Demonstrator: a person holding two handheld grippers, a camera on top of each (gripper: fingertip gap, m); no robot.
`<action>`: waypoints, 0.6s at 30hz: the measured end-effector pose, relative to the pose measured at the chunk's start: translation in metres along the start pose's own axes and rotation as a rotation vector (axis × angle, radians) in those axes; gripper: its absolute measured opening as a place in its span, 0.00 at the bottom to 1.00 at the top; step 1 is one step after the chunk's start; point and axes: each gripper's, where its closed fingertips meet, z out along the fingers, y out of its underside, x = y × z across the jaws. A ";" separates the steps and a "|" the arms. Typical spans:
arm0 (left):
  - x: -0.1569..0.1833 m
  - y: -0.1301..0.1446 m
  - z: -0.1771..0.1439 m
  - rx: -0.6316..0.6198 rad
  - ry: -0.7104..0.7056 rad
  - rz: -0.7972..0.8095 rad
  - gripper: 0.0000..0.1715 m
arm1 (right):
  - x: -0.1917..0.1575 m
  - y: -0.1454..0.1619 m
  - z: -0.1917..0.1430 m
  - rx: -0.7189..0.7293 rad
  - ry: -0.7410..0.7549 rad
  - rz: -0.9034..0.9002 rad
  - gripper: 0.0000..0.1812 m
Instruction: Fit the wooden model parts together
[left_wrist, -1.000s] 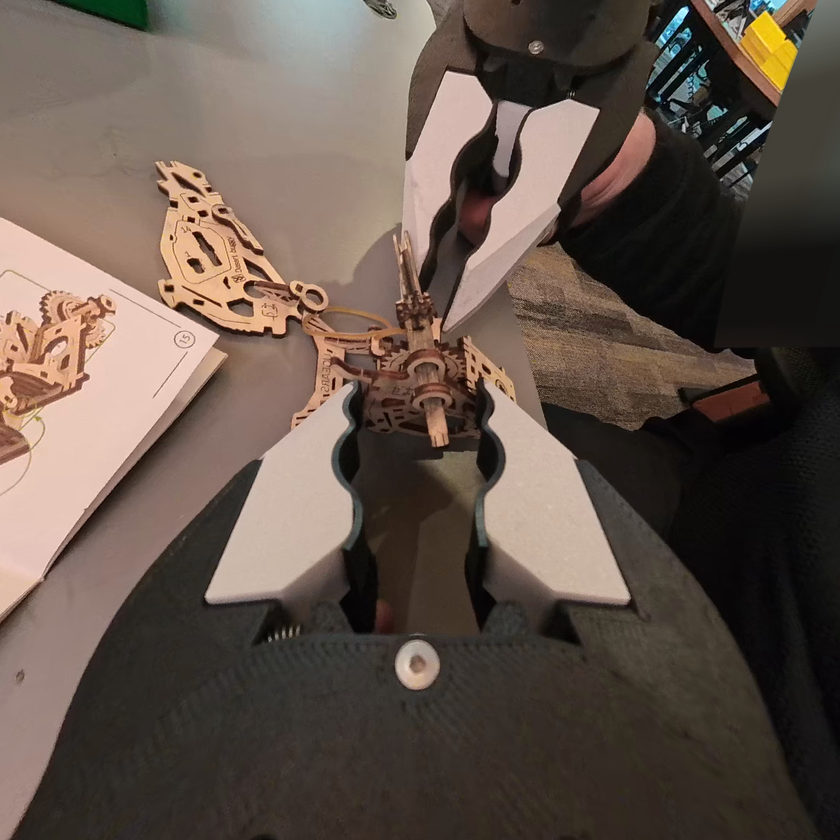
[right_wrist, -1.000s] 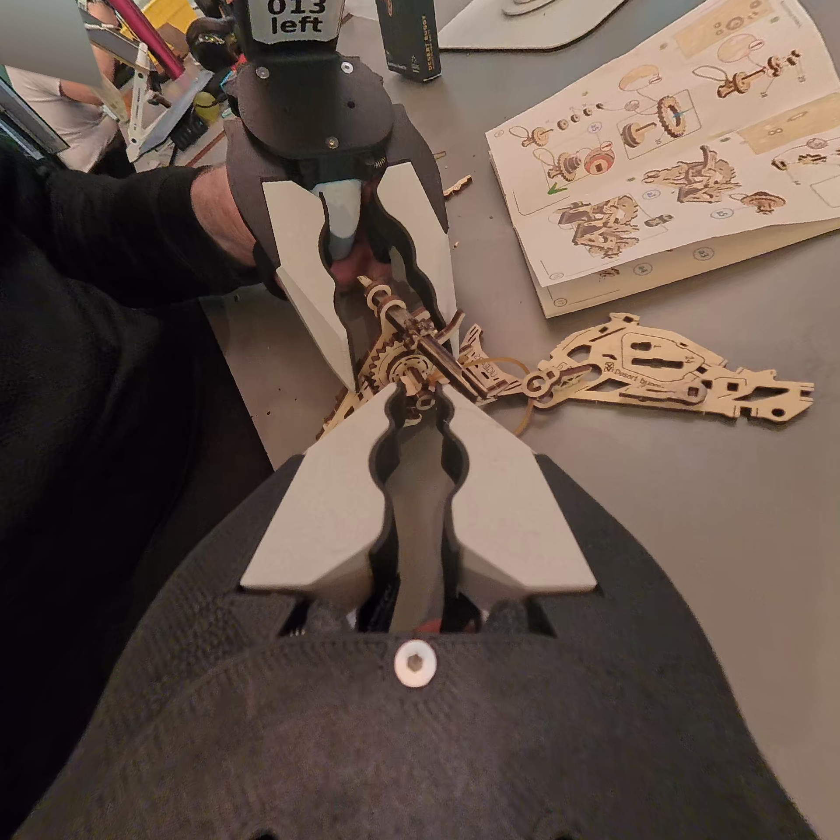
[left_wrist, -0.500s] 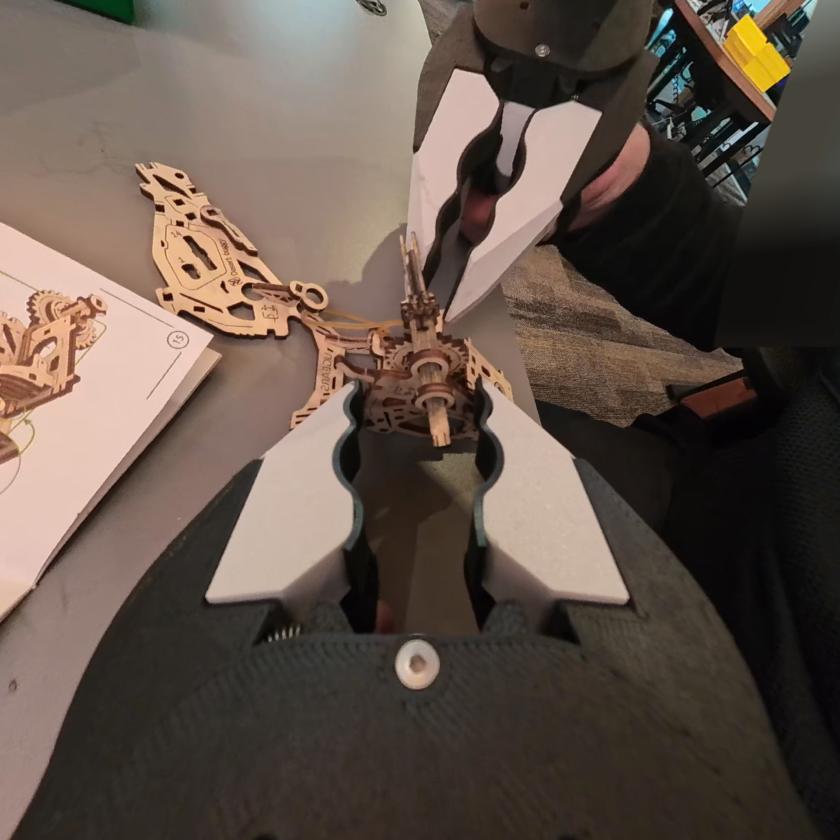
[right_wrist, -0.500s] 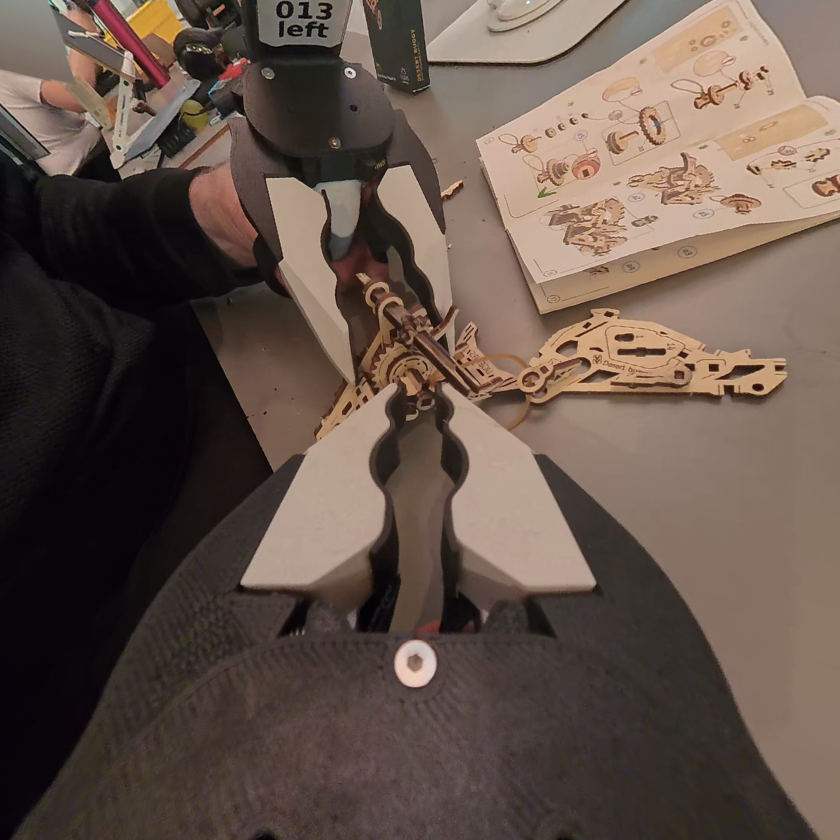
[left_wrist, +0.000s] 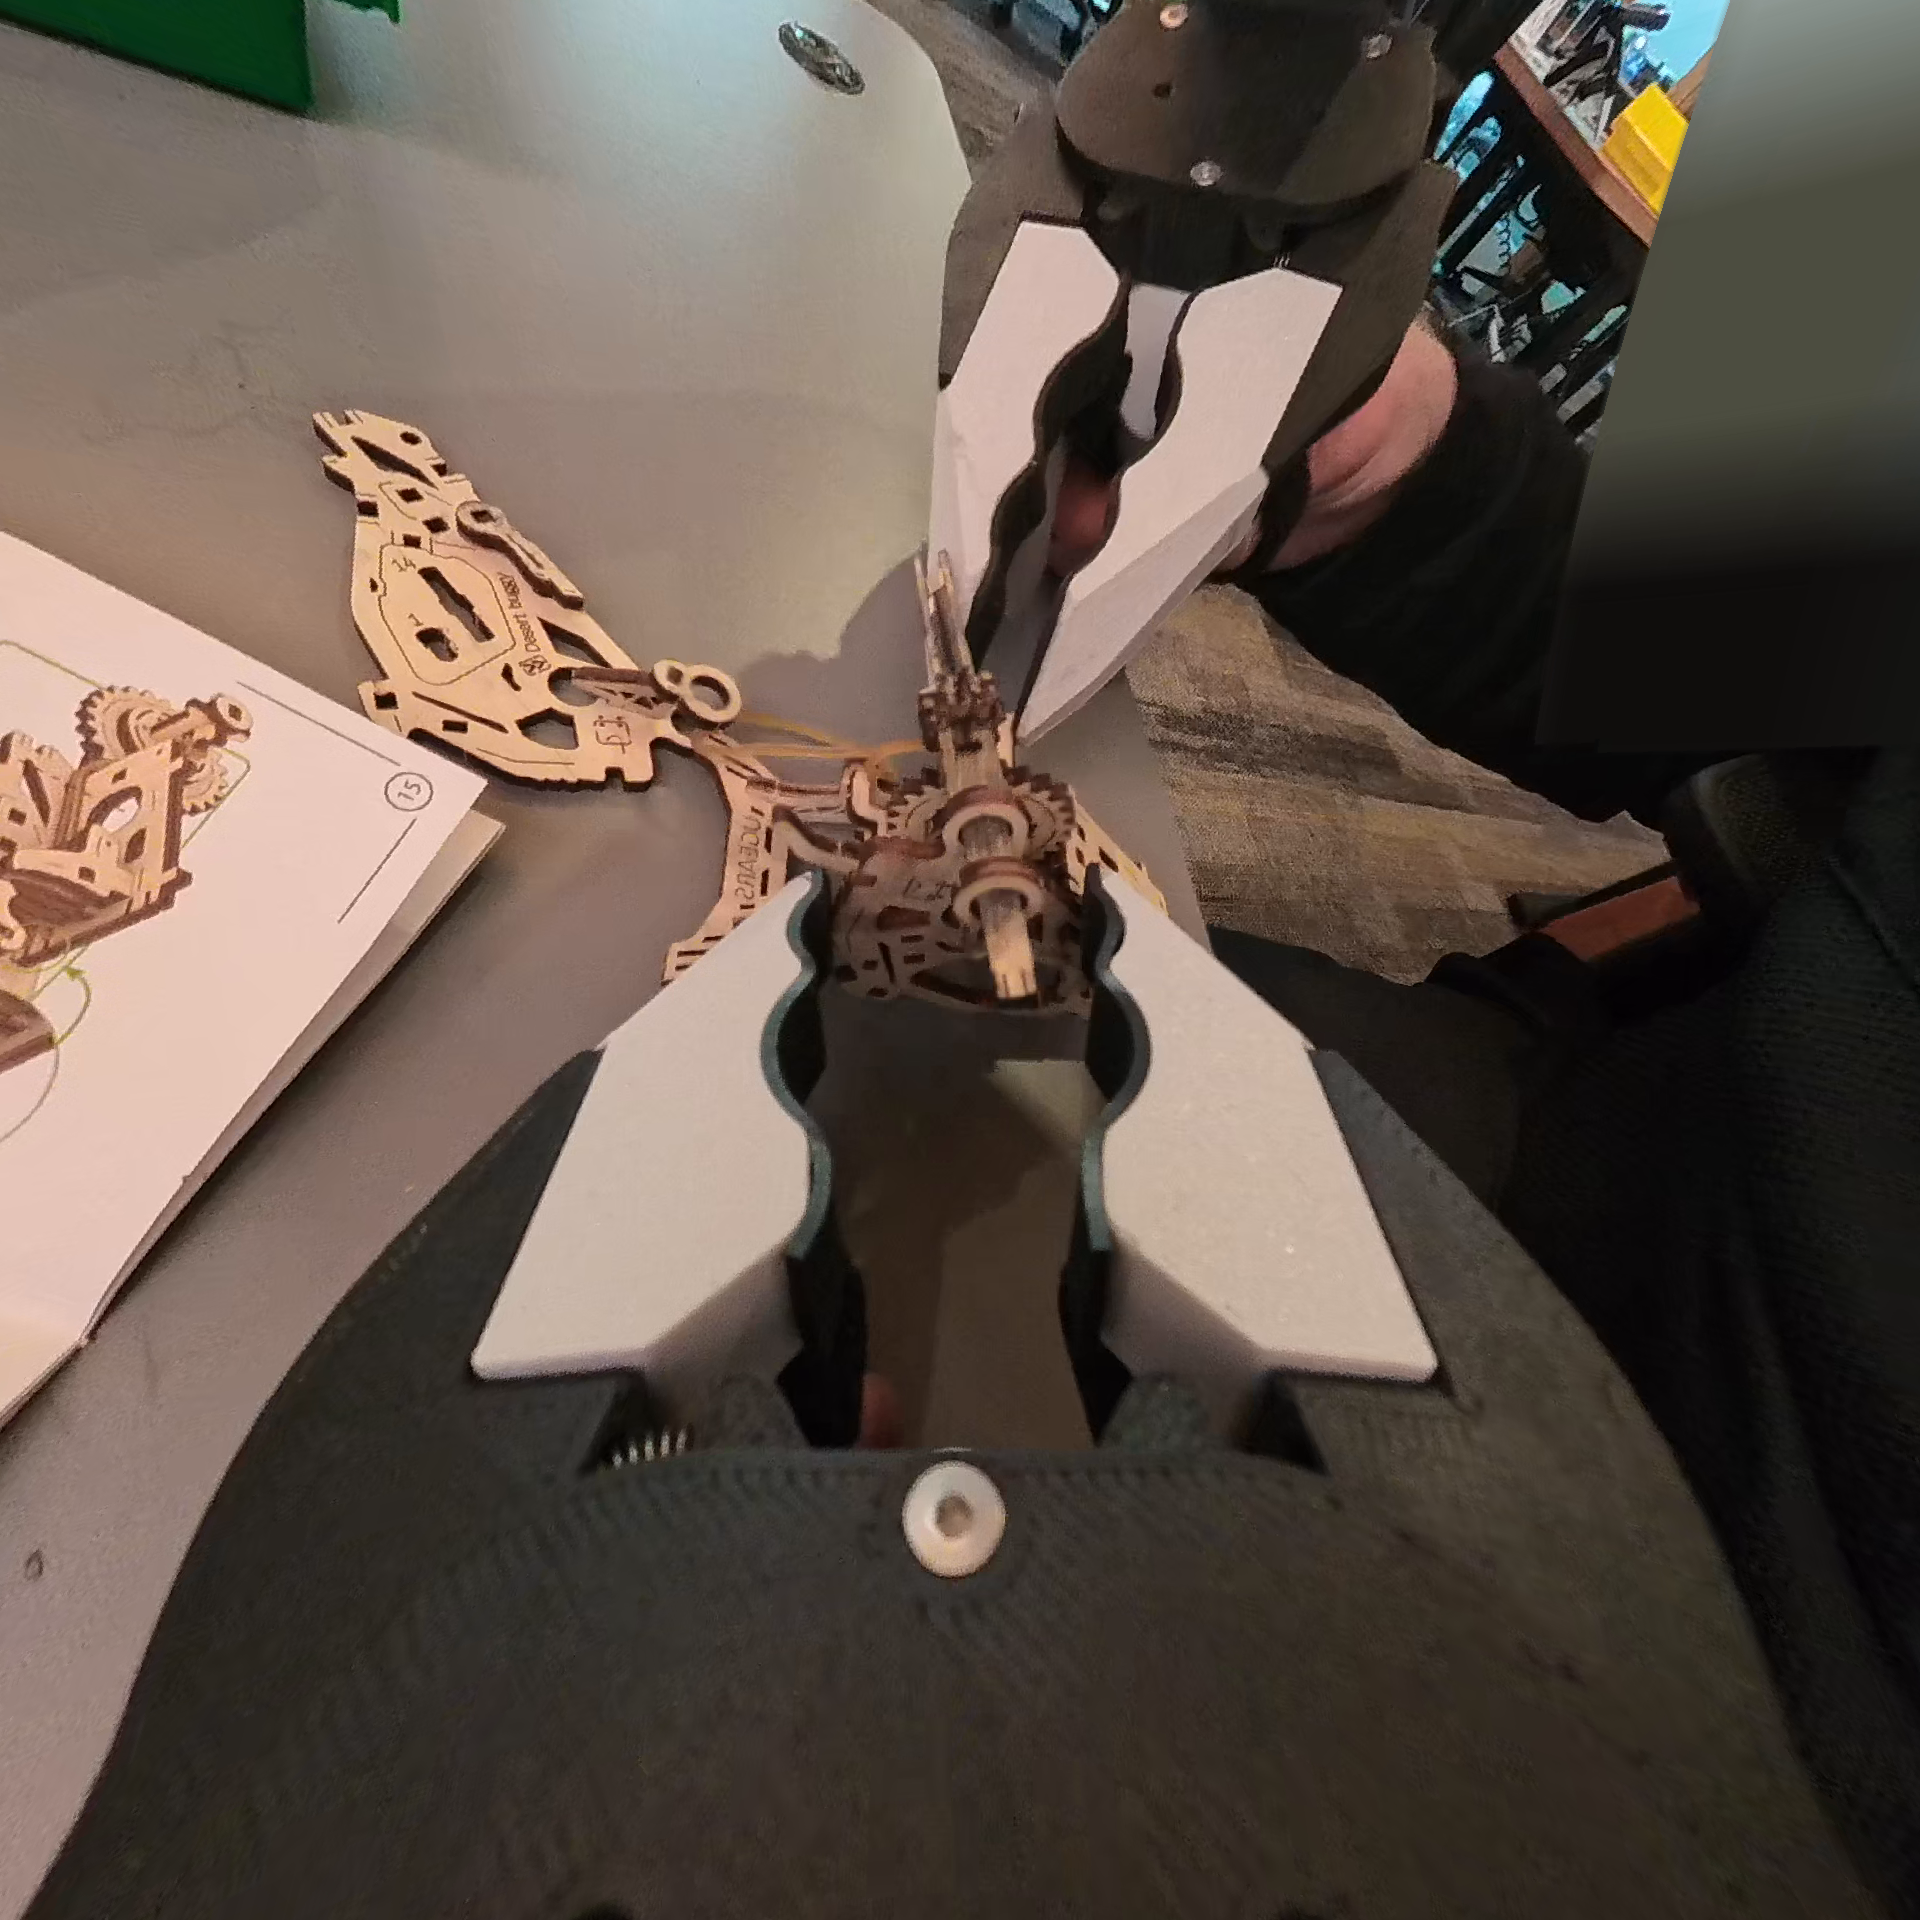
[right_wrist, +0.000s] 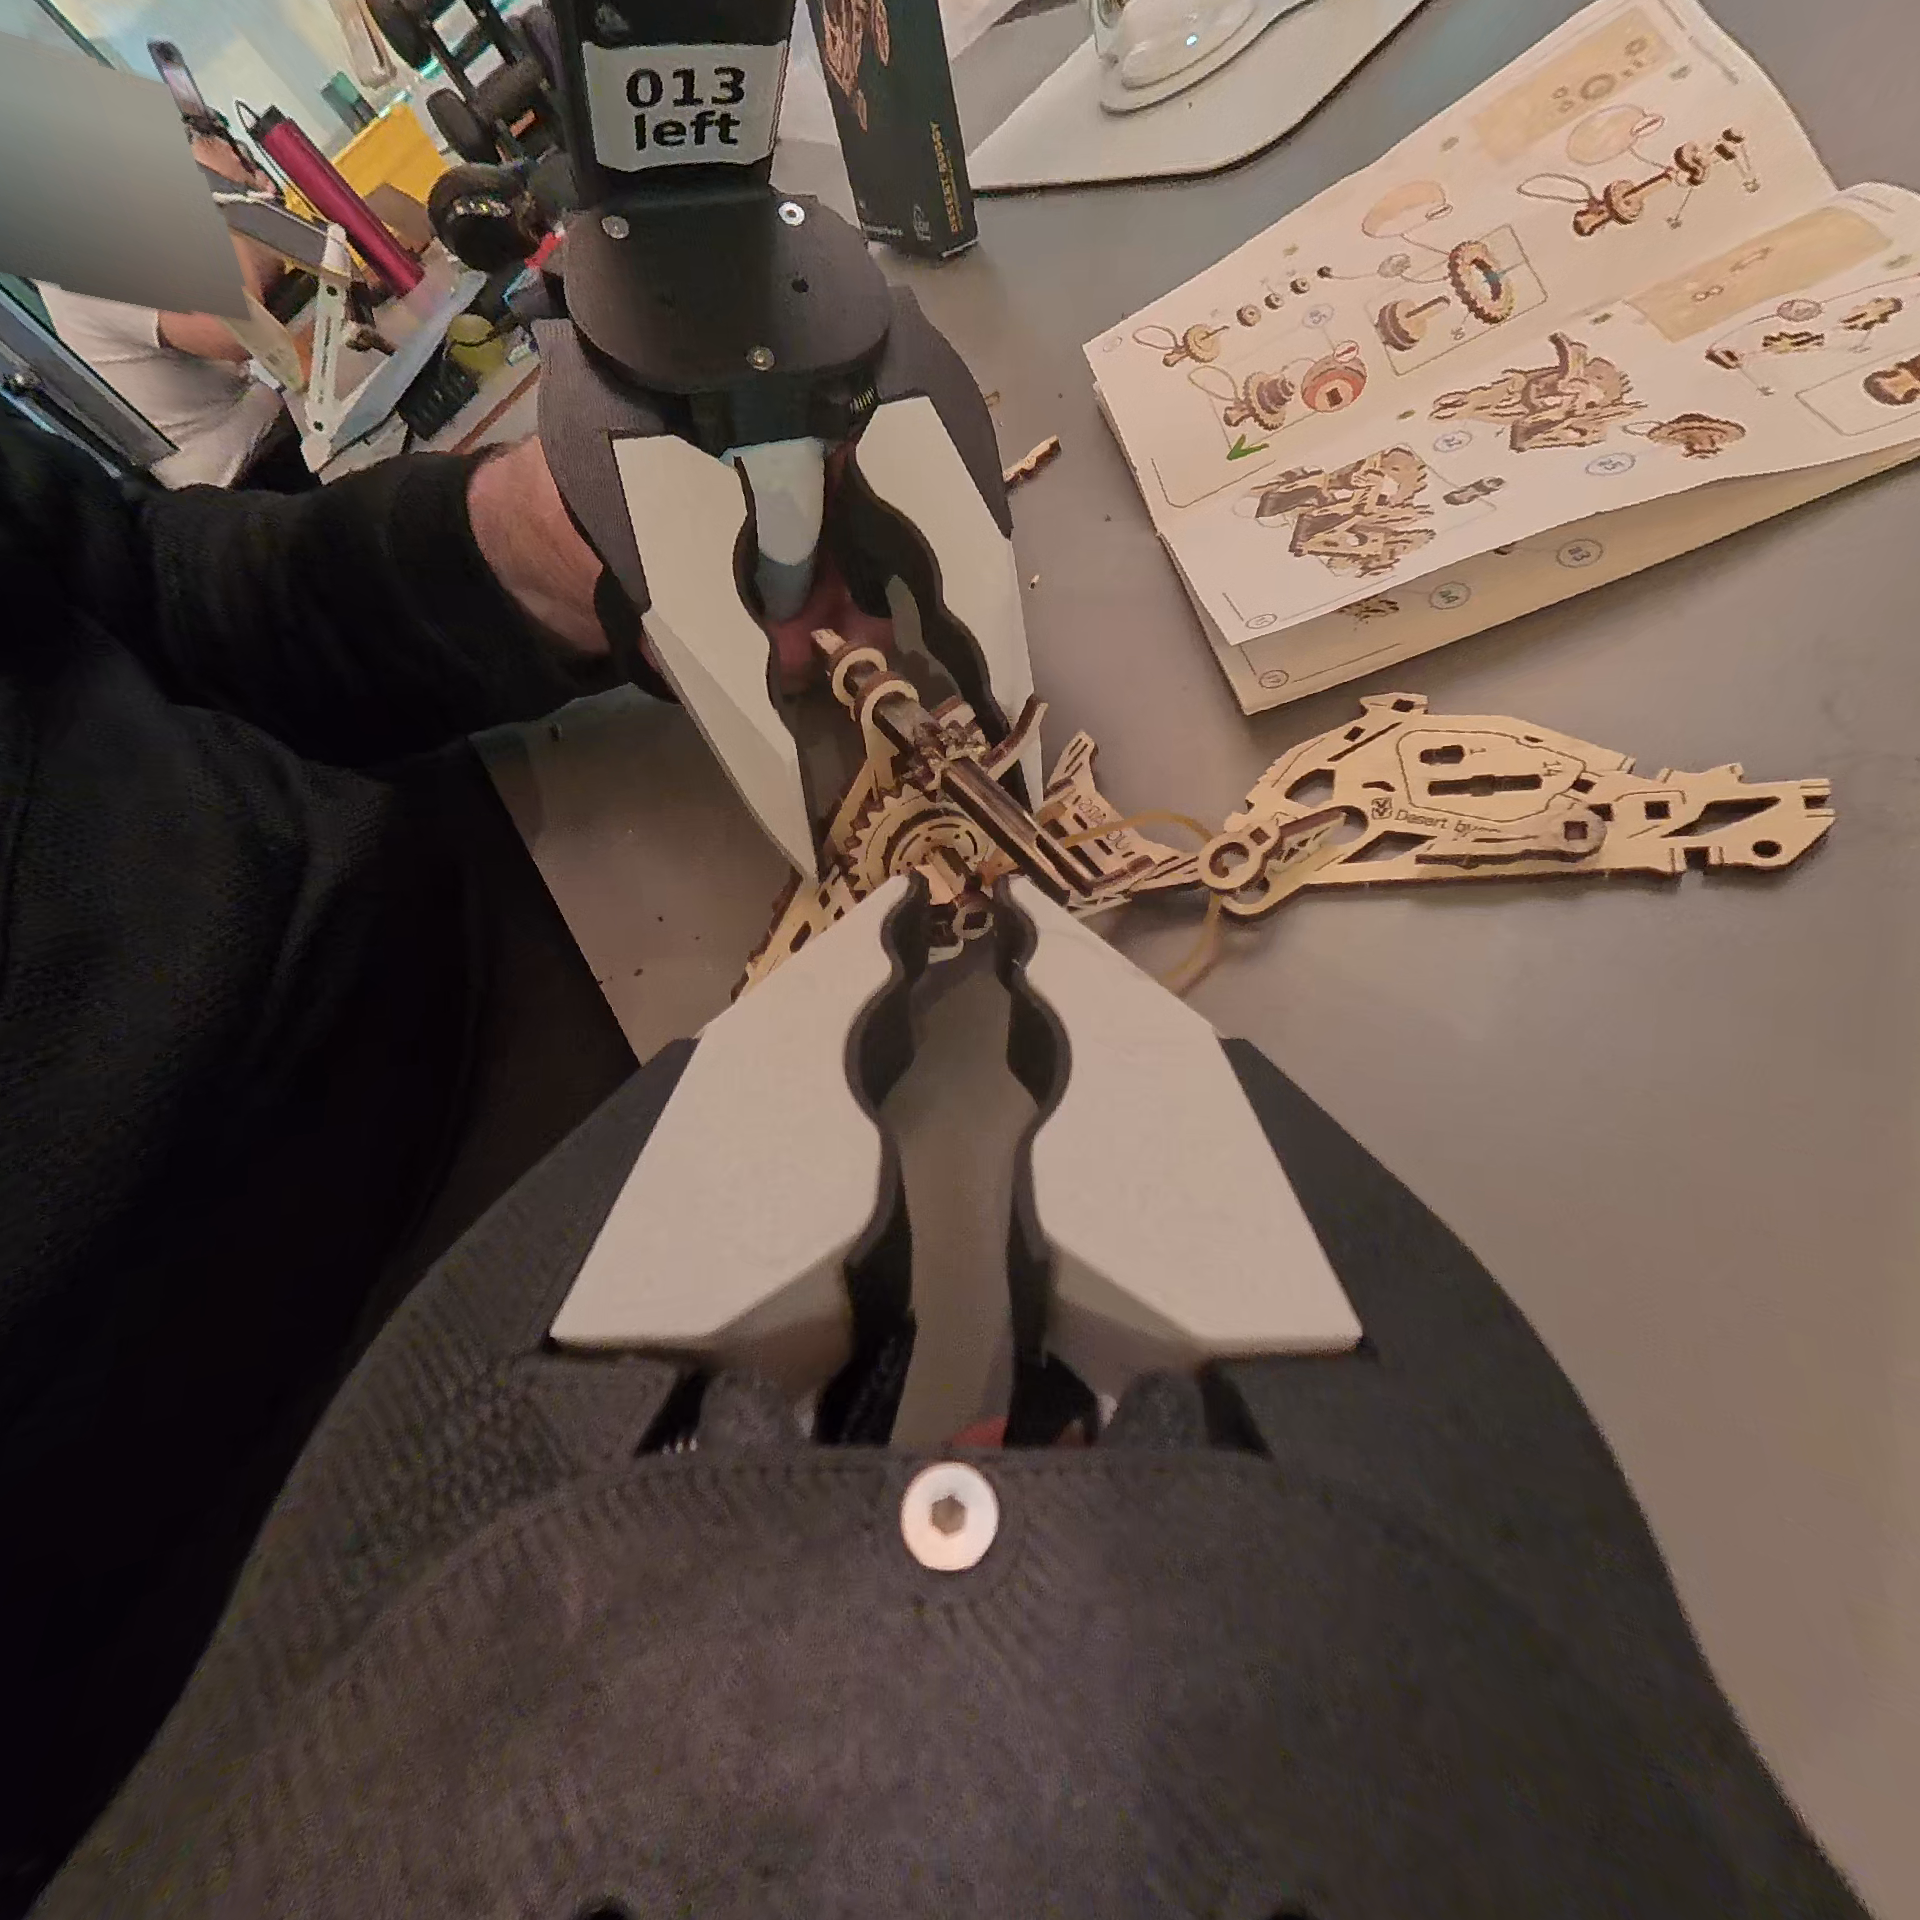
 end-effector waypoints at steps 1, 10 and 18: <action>0.000 -0.001 -0.001 0.008 0.001 0.002 0.26 | -0.001 -0.001 -0.001 0.010 -0.002 0.004 0.05; 0.004 -0.006 -0.007 0.064 0.013 -0.002 0.26 | -0.006 -0.004 -0.003 0.048 0.002 0.014 0.05; 0.006 0.000 -0.014 0.064 0.010 -0.030 0.25 | -0.012 -0.003 0.005 0.052 0.012 0.036 0.05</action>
